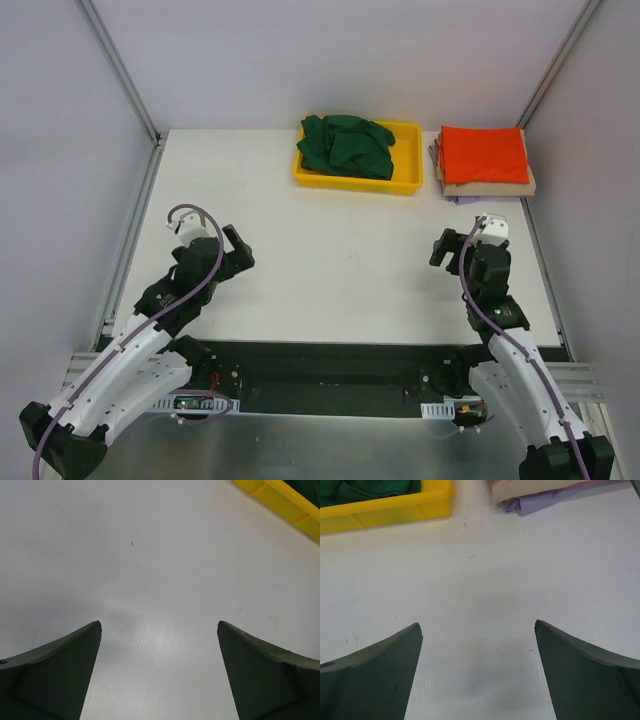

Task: Fold and stack the t-shirts
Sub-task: Grab crumpled tshirt from bin with the right arm

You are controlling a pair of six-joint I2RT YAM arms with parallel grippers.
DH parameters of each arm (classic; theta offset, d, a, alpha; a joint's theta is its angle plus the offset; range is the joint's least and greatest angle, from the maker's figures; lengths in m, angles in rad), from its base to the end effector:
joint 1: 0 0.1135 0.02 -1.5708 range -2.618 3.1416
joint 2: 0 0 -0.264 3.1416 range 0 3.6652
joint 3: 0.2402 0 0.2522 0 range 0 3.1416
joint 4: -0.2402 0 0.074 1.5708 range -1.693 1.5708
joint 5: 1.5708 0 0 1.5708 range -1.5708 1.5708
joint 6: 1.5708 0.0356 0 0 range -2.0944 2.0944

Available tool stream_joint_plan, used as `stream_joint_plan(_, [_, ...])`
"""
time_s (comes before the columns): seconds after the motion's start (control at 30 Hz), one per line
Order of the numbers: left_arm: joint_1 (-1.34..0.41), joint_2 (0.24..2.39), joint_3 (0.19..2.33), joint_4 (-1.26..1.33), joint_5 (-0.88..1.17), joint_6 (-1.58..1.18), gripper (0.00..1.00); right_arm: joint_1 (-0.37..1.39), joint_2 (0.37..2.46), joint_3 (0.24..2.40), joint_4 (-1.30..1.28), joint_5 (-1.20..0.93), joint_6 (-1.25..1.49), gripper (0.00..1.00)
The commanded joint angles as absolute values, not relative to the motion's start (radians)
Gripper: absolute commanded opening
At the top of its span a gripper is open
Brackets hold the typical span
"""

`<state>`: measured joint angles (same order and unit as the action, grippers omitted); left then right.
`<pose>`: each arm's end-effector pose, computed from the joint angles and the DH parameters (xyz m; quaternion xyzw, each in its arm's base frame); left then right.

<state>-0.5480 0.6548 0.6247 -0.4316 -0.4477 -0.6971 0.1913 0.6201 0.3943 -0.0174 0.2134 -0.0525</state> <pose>0.1380 -0.0662 0.2796 -0.1783 0.8179 -0.1461 0.5271 0.1614 0.0236 0.2443 -0.0301 0.7853 -0.0412 0.6170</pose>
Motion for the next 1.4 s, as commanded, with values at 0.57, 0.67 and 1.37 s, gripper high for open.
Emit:
stream_joint_plan(0.57, [-0.538, 0.650, 0.611, -0.417, -0.483, -0.709, 0.99, 0.195, 0.920, 0.704, 0.016, -0.043, -0.002, 0.96])
stream_joint_plan(0.67, [-0.537, 0.657, 0.609, -0.416, -0.498, -0.710, 0.99, 0.215, 1.137, 0.889, -0.026, -0.037, 0.034, 0.96])
stream_joint_plan(1.37, [-0.267, 0.949, 0.730, -0.262, -0.197, -0.718, 0.99, 0.336, 2.479, 2.324, -0.169, 0.060, 0.156, 0.96])
